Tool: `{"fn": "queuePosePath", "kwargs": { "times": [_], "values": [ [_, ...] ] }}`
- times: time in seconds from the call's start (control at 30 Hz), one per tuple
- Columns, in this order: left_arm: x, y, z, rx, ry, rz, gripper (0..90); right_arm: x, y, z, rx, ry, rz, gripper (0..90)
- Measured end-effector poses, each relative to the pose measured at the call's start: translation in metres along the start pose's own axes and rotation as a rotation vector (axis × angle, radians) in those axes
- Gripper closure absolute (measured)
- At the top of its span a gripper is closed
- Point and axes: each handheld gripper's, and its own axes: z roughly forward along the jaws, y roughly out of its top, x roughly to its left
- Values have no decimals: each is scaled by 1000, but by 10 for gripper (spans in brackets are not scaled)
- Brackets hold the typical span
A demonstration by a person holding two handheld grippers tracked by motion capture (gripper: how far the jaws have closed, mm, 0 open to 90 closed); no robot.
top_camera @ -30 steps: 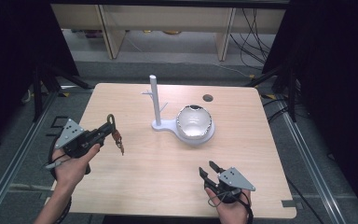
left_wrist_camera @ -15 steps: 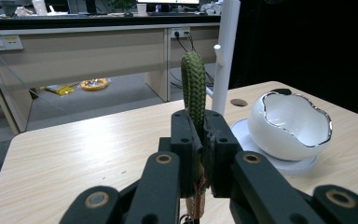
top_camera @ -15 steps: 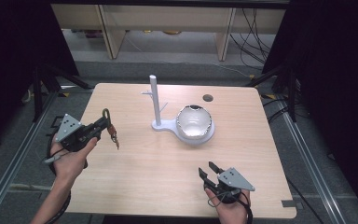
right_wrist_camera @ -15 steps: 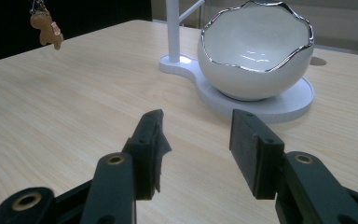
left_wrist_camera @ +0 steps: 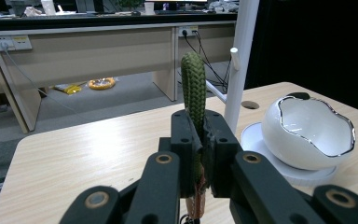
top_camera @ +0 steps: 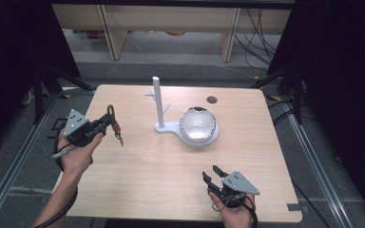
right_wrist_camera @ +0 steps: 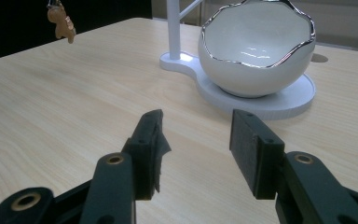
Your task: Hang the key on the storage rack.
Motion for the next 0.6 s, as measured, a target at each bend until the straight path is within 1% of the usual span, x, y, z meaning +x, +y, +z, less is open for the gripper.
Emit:
{"fn": "queuePosePath", "kwargs": {
  "times": [0.07,0.1,0.13,0.17,0.2,0.23,0.3,0.33,0.37,0.53,0.57,0.6],
  "values": [
    [0,1,3,1,3,1,832,-1,0,0,2,1,-3,551],
    [-1,2,4,1,5,2,832,-1,0,-1,4,4,4,551],
    [-1,3,6,0,6,4,832,-1,-1,-1,-9,-11,3,551],
    [-1,3,7,1,8,4,833,-1,-1,-1,-7,-13,6,550],
    [-1,4,9,3,8,9,833,-1,-1,0,-19,0,9,550],
    [-3,4,10,6,7,-8,833,-1,-1,-1,-16,-1,20,550],
    [-3,5,12,5,7,-10,833,-1,-1,-2,-8,-8,18,550],
    [-3,5,13,8,8,-7,833,-3,0,-2,-5,-14,-1,550],
    [-4,5,15,7,8,-11,832,-3,0,-3,-1,-10,11,550],
    [-5,8,19,6,11,-9,833,-4,-1,-2,-7,-9,5,550],
    [-5,9,20,9,10,-6,833,-3,0,-3,-4,-4,15,550],
    [-6,10,21,8,8,-6,832,-3,0,-3,-5,-6,12,550]
  ]
}}
